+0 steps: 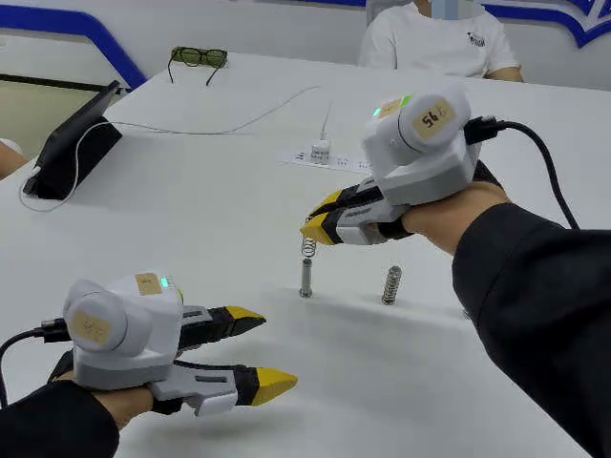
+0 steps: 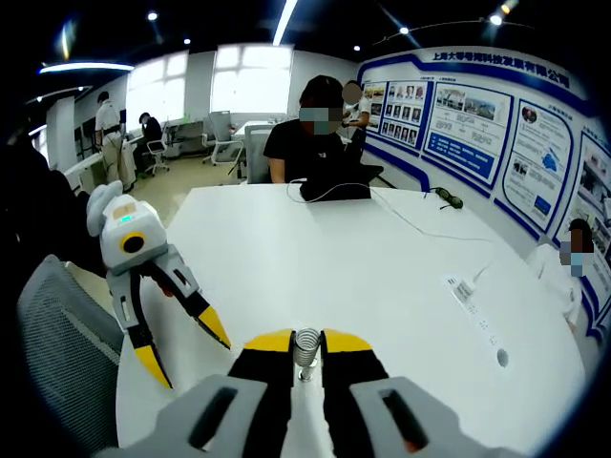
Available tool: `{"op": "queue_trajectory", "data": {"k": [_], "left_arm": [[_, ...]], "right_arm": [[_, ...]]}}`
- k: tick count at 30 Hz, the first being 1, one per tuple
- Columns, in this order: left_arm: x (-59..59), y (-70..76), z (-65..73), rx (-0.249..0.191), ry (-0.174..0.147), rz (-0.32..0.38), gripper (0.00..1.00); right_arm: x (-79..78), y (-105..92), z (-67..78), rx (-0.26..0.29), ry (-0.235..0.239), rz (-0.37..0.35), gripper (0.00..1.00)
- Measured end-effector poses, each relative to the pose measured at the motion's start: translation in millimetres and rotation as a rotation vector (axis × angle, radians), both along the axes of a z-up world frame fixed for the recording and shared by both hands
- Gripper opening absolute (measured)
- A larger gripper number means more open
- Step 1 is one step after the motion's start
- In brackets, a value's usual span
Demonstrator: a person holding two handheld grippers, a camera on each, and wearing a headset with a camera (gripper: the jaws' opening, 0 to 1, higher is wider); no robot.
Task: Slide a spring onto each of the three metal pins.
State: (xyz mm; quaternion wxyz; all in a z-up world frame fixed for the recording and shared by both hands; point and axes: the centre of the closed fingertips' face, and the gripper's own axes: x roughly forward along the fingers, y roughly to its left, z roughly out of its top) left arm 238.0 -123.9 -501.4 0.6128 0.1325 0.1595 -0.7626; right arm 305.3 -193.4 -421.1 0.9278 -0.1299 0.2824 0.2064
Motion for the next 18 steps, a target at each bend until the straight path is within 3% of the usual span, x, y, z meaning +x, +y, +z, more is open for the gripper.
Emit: {"op": "queue_trajectory", "data": {"k": [18], "left_arm": [[3.0, 3.4, -3.9, 0.012, 0.005, 0.004, 0.51]], "right_arm": [[3.1, -1.7, -15.3, 0.000, 0.024, -0.021, 0.12]]}}
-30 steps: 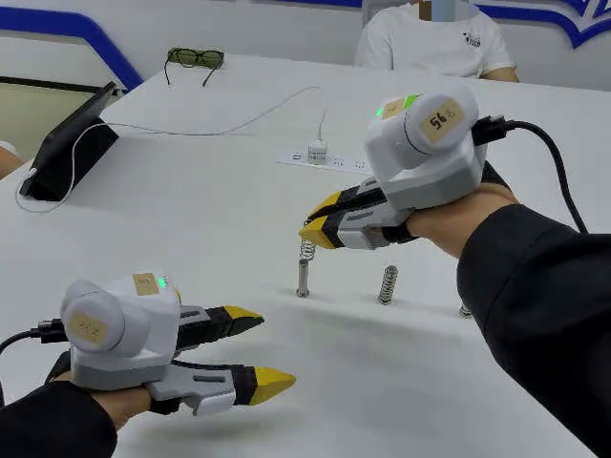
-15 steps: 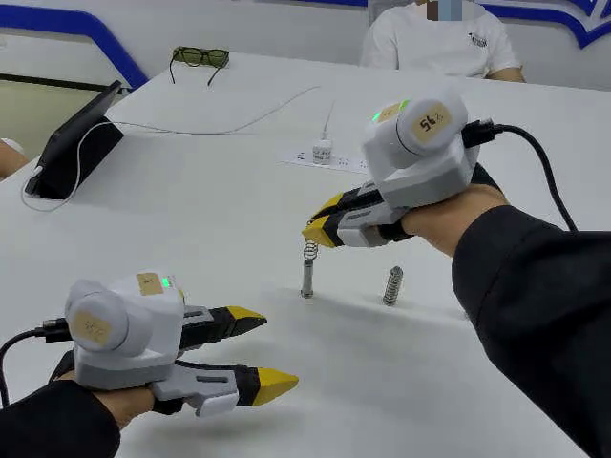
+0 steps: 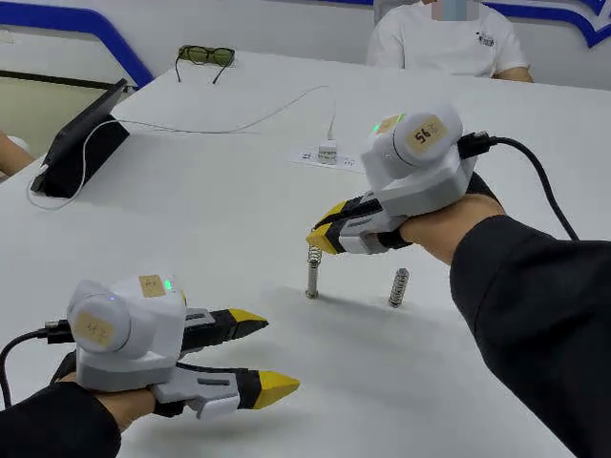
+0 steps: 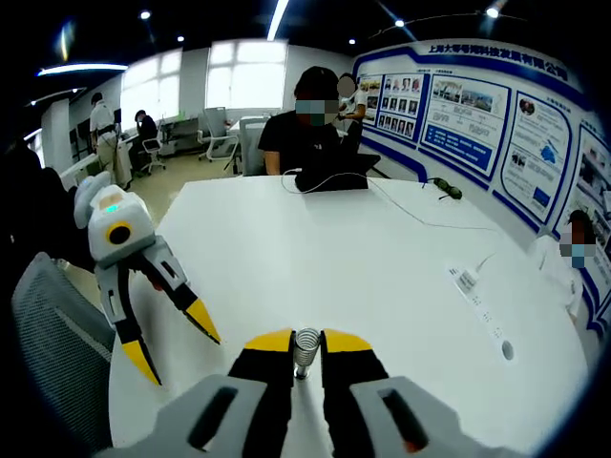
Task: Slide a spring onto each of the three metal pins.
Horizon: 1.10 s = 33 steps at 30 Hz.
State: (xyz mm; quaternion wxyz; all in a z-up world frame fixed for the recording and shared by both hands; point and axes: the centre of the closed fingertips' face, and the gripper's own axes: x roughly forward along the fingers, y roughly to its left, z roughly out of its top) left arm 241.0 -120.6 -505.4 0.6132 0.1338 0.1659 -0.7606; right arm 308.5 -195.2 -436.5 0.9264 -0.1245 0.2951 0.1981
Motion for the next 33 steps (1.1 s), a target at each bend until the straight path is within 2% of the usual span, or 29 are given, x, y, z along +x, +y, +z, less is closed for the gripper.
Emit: {"op": "queue_trajectory", "data": {"k": [22, 33], "left_arm": [[1.7, 1.1, -0.1, 0.002, 0.001, 0.003, 0.50], [2.6, 2.5, -2.9, 0.008, 0.004, 0.007, 0.50]], "right_arm": [[3.3, -3.4, -8.4, 0.014, 0.009, -0.011, 0.12], [3.9, -3.5, -22.2, 0.022, 0.029, -0.021, 0.12]]}}
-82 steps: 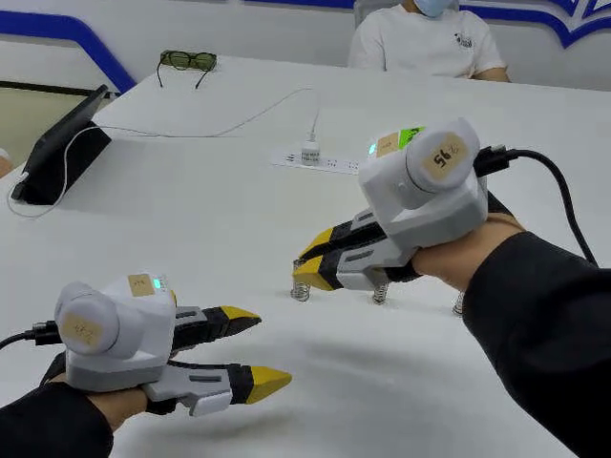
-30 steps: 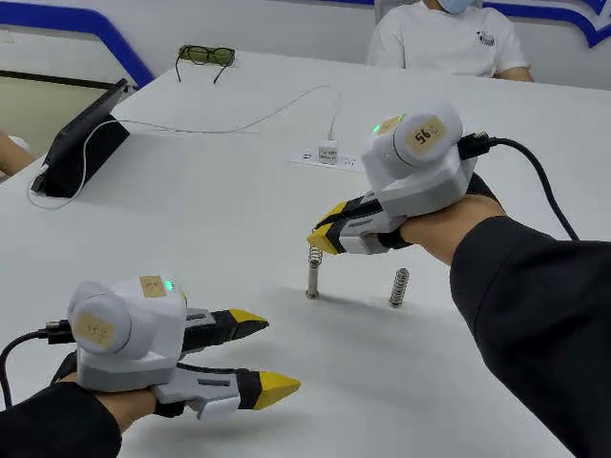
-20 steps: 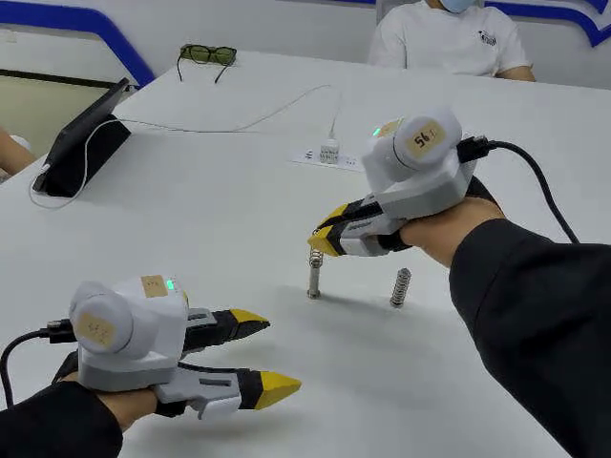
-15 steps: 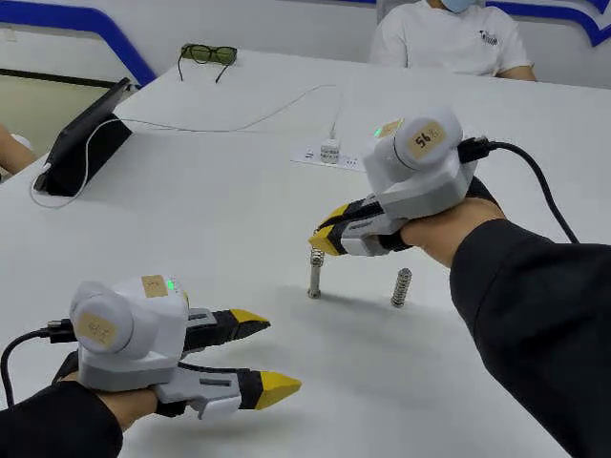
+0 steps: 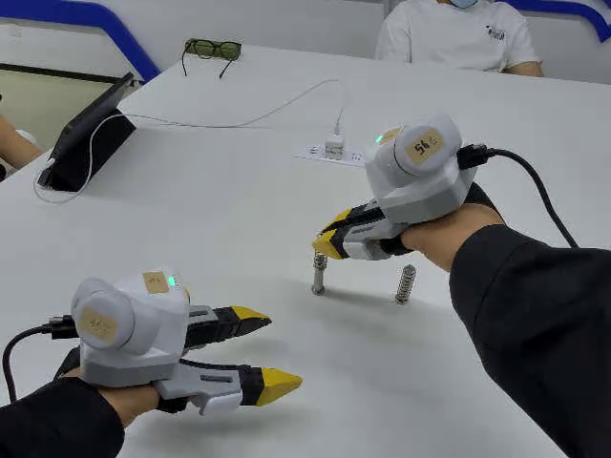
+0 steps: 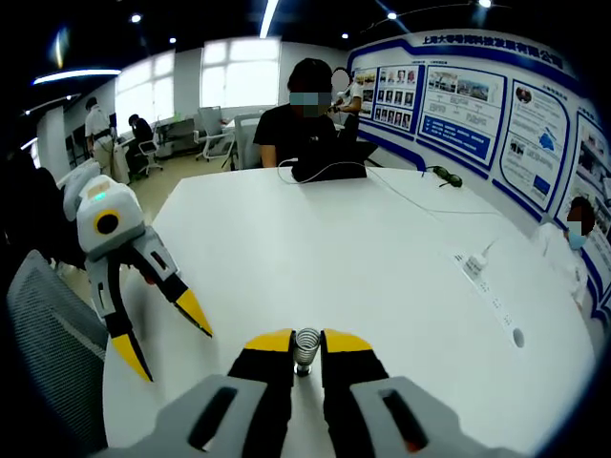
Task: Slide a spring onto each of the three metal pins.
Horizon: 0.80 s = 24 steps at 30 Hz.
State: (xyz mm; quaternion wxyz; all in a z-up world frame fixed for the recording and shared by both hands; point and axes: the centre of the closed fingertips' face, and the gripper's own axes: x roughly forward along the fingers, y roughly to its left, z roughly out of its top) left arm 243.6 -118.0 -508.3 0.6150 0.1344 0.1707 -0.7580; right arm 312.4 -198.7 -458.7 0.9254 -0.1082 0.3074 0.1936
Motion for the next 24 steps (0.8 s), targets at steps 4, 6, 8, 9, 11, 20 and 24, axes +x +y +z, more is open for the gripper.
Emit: {"op": "queue_trajectory", "data": {"k": [4, 6, 8, 9, 11, 20, 24], "left_arm": [[0.7, 0.3, -0.7, 0.002, 0.002, 0.002, 0.50], [0.6, 0.4, -0.5, 0.001, 0.003, 0.003, 0.50], [0.7, 0.6, -0.8, 0.003, 0.002, 0.003, 0.50], [0.8, 0.8, -1.2, 0.004, 0.003, 0.004, 0.50], [1.1, 1.2, -1.9, 0.004, 0.003, 0.005, 0.50], [1.7, 2.1, -3.3, 0.008, 0.005, 0.007, 0.50], [1.6, 1.6, -3.3, 0.008, 0.006, 0.007, 0.50]], "right_arm": [[1.2, -0.1, -4.2, 0.002, 0.005, -0.004, 0.12], [1.8, -0.4, -6.2, 0.003, 0.008, -0.007, 0.12], [2.6, -0.4, -7.9, 0.005, 0.011, -0.008, 0.12], [2.7, -0.1, -8.9, 0.005, 0.012, -0.008, 0.12], [2.7, 0.5, -10.7, 0.006, 0.014, -0.009, 0.12], [2.0, 0.3, -18.8, 0.005, 0.026, -0.015, 0.12], [1.6, -0.1, -22.1, 0.006, 0.032, -0.019, 0.12]]}}
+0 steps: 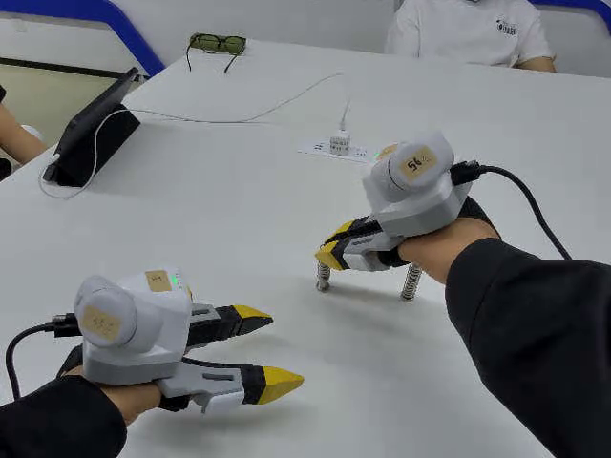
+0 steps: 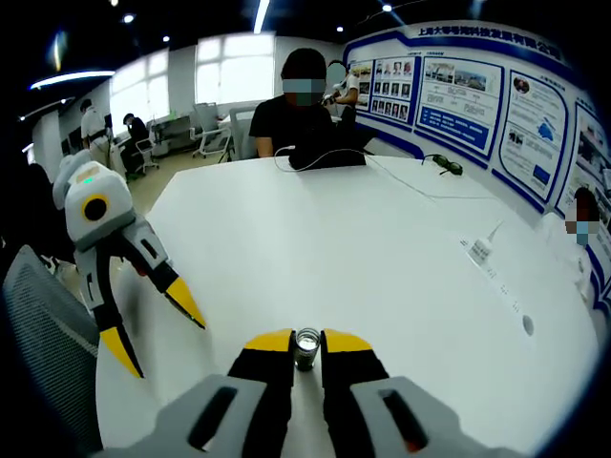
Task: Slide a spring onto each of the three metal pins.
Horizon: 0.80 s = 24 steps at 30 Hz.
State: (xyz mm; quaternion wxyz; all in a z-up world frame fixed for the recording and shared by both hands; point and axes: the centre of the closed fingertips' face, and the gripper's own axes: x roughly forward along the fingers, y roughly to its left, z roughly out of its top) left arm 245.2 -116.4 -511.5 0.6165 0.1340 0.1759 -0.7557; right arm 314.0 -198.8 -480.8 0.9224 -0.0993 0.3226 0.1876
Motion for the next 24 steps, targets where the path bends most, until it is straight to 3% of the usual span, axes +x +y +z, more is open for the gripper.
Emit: {"op": "queue_trajectory", "data": {"k": [24], "left_arm": [[-2.1, 0.0, -1.2, 0.006, 0.004, -0.005, 0.50]], "right_arm": [[0.4, -3.1, -18.4, 0.001, 0.033, -0.010, 0.12]]}}
